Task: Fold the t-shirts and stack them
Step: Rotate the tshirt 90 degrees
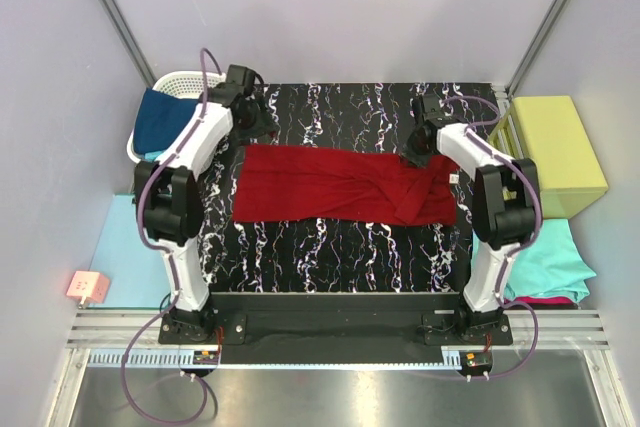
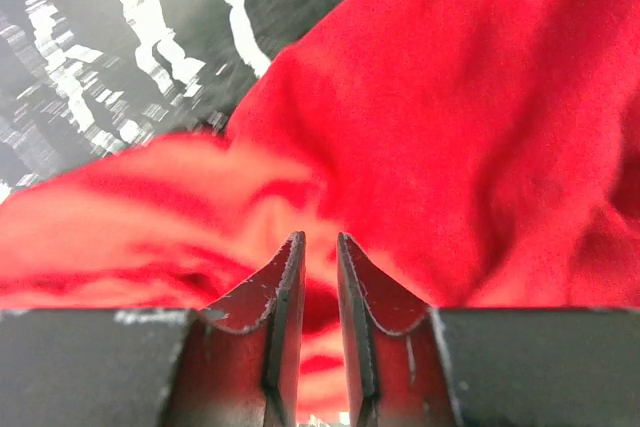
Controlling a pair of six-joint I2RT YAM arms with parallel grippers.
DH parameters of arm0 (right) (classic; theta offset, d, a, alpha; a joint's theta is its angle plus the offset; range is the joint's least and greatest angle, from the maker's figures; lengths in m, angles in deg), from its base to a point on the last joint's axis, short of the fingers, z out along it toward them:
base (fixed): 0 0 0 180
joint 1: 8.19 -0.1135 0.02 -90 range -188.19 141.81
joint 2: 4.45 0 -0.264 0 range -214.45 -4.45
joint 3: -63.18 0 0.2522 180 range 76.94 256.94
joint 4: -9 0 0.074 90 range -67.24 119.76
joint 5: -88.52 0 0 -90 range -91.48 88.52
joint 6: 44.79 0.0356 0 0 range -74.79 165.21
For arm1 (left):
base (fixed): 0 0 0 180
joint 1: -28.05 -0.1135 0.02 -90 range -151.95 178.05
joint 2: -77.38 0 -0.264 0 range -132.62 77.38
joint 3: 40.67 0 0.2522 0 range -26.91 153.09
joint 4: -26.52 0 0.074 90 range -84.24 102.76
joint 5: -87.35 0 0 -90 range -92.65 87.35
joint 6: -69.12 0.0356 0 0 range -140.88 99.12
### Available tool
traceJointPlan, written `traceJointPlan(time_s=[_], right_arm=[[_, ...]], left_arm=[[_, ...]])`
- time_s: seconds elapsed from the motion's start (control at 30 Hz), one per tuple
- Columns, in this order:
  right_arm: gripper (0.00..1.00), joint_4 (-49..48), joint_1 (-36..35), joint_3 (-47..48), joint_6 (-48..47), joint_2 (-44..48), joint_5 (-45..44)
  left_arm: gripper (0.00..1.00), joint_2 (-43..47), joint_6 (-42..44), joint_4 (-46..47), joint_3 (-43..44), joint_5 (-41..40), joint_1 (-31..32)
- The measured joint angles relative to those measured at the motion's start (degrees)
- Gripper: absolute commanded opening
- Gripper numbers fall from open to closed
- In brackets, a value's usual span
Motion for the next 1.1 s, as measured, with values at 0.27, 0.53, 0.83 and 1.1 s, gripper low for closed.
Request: traceJointPlan(time_s=[0.27,0.53,0.83,1.1], right_arm=[[0.26,-0.3,-3.1,-6.6,-1.4,11.9,-2.8],[0.26,0.2,-4.0,-11.8,-1.9,13.6,-3.2],[0.25,0.3,-5.4,-13.3,-2.3,13.9,-3.1],[0.23,0.3,-5.4,-13.6,-2.7,13.9,-3.1]], left_arm=[[0.57,0.6,-0.2,2.3,-4.9,-1.4,-4.2],[0.56,-6.7,-0.1,1.8,-5.8,-1.6,-5.5],[0.56,-7.8,-0.1,1.9,-2.7,-1.5,-5.3],[0.45,-9.3,-0.1,2.2,0.3,-1.5,-5.3]])
